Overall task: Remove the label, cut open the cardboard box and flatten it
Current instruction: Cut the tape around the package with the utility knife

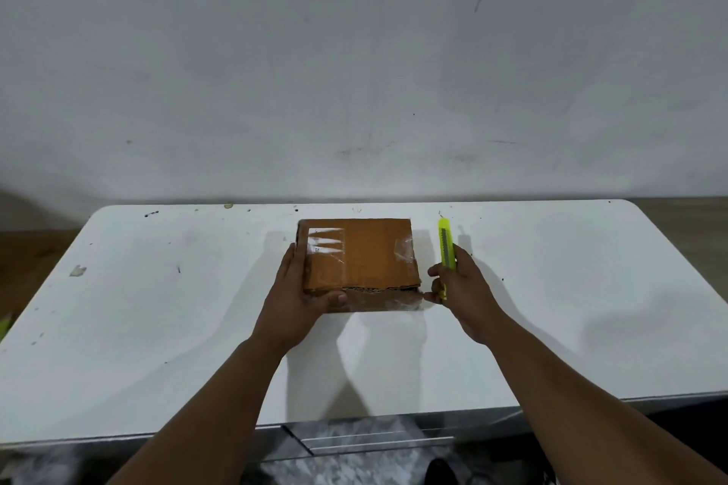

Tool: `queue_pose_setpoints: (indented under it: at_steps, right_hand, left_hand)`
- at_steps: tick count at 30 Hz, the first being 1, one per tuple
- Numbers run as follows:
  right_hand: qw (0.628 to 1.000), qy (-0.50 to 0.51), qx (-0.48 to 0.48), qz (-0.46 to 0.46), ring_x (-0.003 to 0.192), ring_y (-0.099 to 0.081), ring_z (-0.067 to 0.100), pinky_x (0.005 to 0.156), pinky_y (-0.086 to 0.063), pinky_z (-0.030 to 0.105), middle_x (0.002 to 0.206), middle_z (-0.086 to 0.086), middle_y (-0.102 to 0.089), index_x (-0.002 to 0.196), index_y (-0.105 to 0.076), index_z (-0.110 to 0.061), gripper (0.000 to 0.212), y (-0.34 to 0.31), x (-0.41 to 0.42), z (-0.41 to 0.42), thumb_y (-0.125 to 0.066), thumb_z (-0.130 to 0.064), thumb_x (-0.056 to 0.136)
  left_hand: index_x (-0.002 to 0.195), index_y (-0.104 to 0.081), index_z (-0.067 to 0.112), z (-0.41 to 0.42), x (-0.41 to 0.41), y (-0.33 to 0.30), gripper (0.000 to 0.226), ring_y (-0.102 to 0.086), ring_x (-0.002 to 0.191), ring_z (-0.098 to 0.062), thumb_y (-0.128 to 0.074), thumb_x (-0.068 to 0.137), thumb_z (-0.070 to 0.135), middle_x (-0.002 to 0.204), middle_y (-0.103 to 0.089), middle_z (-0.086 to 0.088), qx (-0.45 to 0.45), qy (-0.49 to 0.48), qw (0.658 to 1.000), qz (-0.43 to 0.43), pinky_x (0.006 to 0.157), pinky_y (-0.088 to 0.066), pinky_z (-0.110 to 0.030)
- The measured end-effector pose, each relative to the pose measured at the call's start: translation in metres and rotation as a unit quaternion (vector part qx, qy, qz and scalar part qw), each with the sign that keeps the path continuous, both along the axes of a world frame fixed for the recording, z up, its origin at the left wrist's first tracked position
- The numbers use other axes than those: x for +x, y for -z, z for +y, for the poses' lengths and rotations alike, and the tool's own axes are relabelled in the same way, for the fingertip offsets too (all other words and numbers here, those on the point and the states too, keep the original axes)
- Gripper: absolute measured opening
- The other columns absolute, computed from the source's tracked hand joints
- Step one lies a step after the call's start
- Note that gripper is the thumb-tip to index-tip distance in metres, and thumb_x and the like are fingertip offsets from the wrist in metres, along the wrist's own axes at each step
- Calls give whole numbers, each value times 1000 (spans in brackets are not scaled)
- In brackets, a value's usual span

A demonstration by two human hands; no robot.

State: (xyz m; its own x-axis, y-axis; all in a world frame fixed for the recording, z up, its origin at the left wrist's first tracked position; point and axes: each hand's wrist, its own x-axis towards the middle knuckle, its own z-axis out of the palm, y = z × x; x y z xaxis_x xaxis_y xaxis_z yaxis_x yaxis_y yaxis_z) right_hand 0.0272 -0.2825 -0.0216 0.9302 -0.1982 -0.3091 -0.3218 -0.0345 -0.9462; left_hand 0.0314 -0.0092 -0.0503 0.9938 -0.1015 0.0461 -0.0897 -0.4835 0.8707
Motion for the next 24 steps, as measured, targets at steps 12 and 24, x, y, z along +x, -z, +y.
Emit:
queue_pose_setpoints:
  at_steps: [12, 24]
  right_hand:
    - [990, 60, -93, -82, 53, -37, 15, 47, -39, 28, 71, 3, -47, 93, -51, -7, 20, -4, -7, 0, -38, -18, 105]
    - [979, 103, -161, -69, 49, -36, 17, 56, -35, 33, 60, -3, -46, 82, -49, -21, 30, 3, -6, -11, -50, -48, 96]
  left_hand:
    - [155, 2, 54, 0, -1, -3, 118, -44, 137, -12, -84, 74, 48, 152, -37, 13, 6, 10, 1000, -7, 109, -46, -45]
    - [156, -1, 51, 0, 0, 0, 116, -42, 139, -15, -78, 70, 65, 154, -36, 12, 13, 13, 1000, -1, 110, -45, -47]
